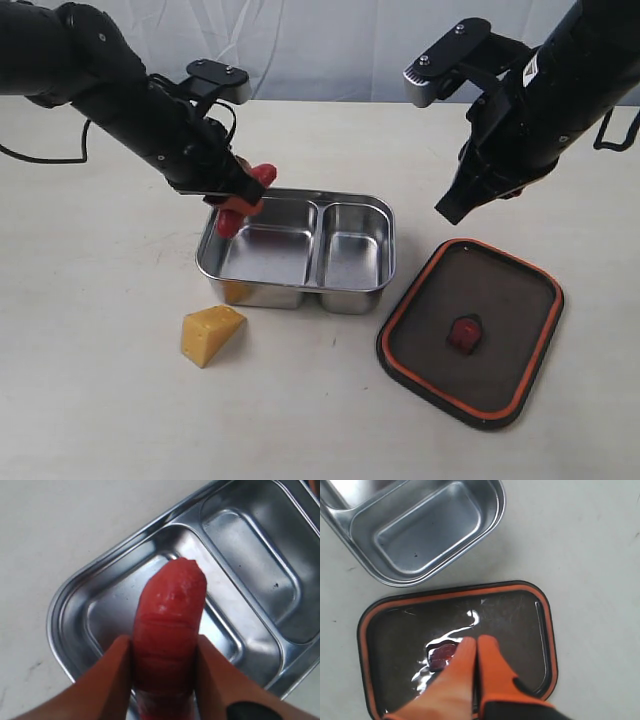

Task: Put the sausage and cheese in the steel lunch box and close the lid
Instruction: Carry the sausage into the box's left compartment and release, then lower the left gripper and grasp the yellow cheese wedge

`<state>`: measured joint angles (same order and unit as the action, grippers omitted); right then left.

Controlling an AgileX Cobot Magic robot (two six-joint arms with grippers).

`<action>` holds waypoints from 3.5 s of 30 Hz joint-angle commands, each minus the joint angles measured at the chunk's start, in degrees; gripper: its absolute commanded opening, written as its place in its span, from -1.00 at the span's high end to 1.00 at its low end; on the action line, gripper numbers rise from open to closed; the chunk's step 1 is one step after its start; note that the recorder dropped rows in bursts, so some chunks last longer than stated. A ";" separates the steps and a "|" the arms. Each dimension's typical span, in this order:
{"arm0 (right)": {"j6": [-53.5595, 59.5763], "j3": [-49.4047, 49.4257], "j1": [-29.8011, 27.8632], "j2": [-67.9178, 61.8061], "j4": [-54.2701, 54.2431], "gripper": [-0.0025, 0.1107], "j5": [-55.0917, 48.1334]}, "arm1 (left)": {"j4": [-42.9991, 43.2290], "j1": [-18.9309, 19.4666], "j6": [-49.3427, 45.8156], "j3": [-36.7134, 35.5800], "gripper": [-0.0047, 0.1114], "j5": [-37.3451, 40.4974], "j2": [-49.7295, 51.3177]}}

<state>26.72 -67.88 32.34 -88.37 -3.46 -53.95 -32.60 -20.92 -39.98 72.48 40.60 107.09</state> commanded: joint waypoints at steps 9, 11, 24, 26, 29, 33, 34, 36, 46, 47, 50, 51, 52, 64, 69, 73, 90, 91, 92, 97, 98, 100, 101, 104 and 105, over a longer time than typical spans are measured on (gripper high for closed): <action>-0.82 0.13 -0.32 0.11 0.20 0.95 -0.93 | -1.10 -0.41 -0.10 0.75 -0.05 2.29 2.16; -0.82 0.13 -0.32 0.11 0.31 0.95 -0.93 | -1.10 -0.41 -0.83 0.87 -0.14 3.56 2.16; -0.82 0.13 -0.32 0.11 0.94 0.95 -1.60 | 8.51 -0.41 6.23 4.44 -0.09 23.64 -1.18; -0.82 0.13 -0.32 0.11 1.31 0.95 -1.60 | 10.16 -0.41 8.66 4.44 0.00 27.78 -1.76; -0.82 0.13 -0.32 0.11 2.13 0.95 -1.60 | 10.77 -0.41 11.16 4.44 0.04 29.36 -2.12; -0.82 0.13 -0.32 0.11 3.05 0.95 -2.06 | 14.64 -0.41 17.65 4.44 0.26 29.36 -2.74; -0.82 0.13 -0.32 0.11 3.46 0.95 -2.18 | 15.51 -0.41 18.45 4.44 0.39 29.36 -3.03; -0.82 0.13 -0.32 0.11 3.46 0.95 -2.18 | 15.35 -0.41 18.99 4.44 0.69 29.36 -3.93; -0.82 0.13 -0.32 0.11 4.87 0.95 -2.01 | 12.59 -4.44 19.46 -7.44 0.92 20.18 -9.76; -0.82 0.13 -0.32 0.11 5.01 0.95 -2.01 | 12.69 -5.10 20.10 -9.32 0.92 18.31 -10.08; -0.82 0.13 -0.32 0.11 5.01 0.95 -2.01 | 13.31 -7.11 21.60 -13.76 0.92 13.89 -10.58; -0.82 0.13 -0.32 0.11 5.01 0.95 -2.01 | 13.43 -7.82 21.71 -14.94 0.92 12.48 -10.82; -0.82 0.13 -0.32 0.11 5.28 0.95 -1.87 | 13.60 -8.45 21.82 -15.65 0.92 11.30 -11.12; -0.94 0.13 -0.32 0.11 5.52 0.95 -0.85 | 9.32 -9.11 20.55 -16.31 0.92 16.29 -12.49; -0.94 0.13 -0.32 0.11 5.52 0.95 -0.85 | 13.37 -8.95 20.55 -16.31 0.92 17.21 -12.49; -0.94 0.13 -0.32 0.11 5.52 0.95 -0.85 | 15.78 -8.27 20.90 -16.31 0.87 17.43 -12.49; -0.94 0.13 -0.32 0.11 5.52 0.95 -0.85 | 18.02 -8.27 23.32 -16.31 -0.24 2.24 -12.49; -0.94 0.13 -0.32 0.11 5.52 0.95 -0.85 | 18.12 -8.27 23.32 -16.31 -0.24 2.63 -12.49; -0.94 0.13 -0.32 0.11 5.52 0.95 -0.85 | 17.96 -8.27 23.32 -16.31 -0.24 2.68 -12.49; -0.95 0.13 -0.32 0.11 5.52 0.95 -0.71 | 17.84 -8.27 23.32 -18.82 -0.24 0.43 -11.41; -0.95 0.13 -0.32 0.11 5.52 0.95 -0.71 | 17.35 -8.27 23.32 -19.36 -0.24 0.53 -10.80; -0.95 0.13 -0.32 0.11 5.52 0.95 -0.48 | 15.53 -8.27 23.32 -19.88 -0.24 -0.23 -9.25; -0.95 0.13 -0.32 0.11 5.52 0.95 -0.36 | 15.14 -8.27 23.32 -19.88 -0.24 -0.94 -8.38; -0.95 0.13 -0.32 0.11 5.10 0.95 -0.25 | 15.14 -8.27 23.32 -19.94 -0.24 -3.06 -5.79; -0.95 0.13 -0.32 0.11 5.10 0.95 -0.25 | 15.14 -8.27 23.32 -19.94 -0.24 -3.78 -5.16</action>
<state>25.76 -67.88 32.34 -88.37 1.36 -54.62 -16.73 -29.17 -16.97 52.76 39.06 100.46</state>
